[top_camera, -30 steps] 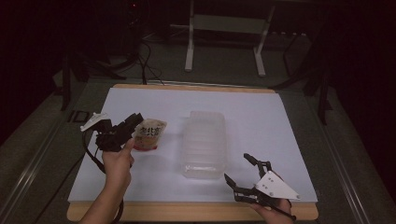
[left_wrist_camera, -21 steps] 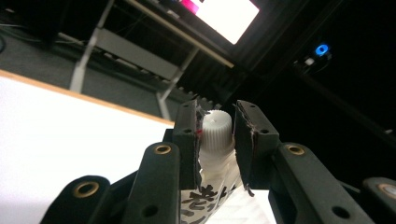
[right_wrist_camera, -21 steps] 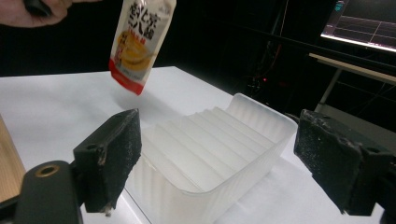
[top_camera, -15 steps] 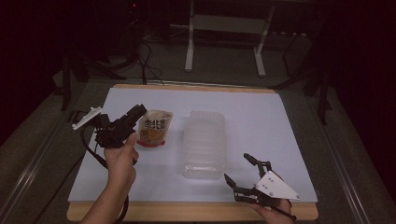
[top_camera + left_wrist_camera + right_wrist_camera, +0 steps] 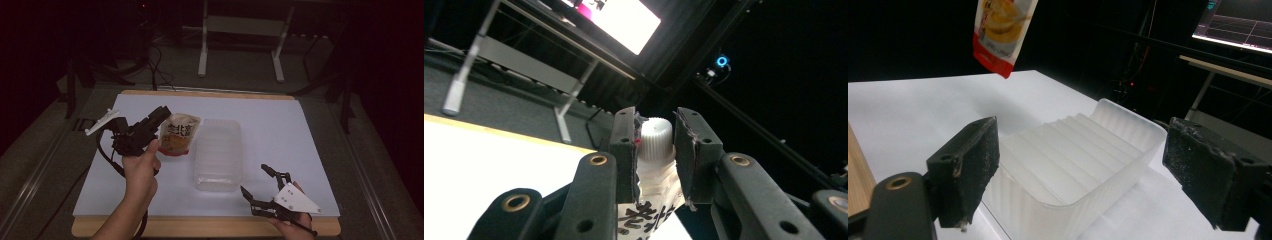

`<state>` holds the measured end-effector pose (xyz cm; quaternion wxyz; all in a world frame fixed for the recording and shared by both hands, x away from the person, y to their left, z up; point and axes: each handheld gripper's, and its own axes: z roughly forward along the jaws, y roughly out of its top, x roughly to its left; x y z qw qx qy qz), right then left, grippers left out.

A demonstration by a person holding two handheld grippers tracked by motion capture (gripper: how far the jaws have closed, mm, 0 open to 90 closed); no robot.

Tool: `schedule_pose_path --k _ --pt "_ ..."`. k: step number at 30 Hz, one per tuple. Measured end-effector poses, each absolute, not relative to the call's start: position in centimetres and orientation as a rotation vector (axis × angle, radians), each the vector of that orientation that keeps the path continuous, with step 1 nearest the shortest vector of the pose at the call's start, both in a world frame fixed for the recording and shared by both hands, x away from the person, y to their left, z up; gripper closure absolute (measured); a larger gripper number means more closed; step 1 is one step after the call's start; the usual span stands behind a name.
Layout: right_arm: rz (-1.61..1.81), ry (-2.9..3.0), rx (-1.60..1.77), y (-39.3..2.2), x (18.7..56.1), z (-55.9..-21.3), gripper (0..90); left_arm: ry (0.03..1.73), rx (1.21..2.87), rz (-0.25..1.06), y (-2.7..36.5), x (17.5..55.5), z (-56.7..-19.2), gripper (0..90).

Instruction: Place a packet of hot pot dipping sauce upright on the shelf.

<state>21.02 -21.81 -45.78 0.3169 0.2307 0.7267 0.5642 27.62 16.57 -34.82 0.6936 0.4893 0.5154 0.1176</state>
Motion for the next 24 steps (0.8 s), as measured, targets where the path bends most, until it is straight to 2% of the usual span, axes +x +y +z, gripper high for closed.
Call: schedule_pose_path --k 12,24 --pt "1.475 1.916 0.601 -21.8 21.1 -45.8 15.1 1.088 1.082 0.21 13.7 27.9 -33.8 72.7" --pt "1.48 1.906 0.598 -22.0 21.1 -45.7 15.1 1.053 1.031 0.104 10.6 28.7 -34.8 72.7"
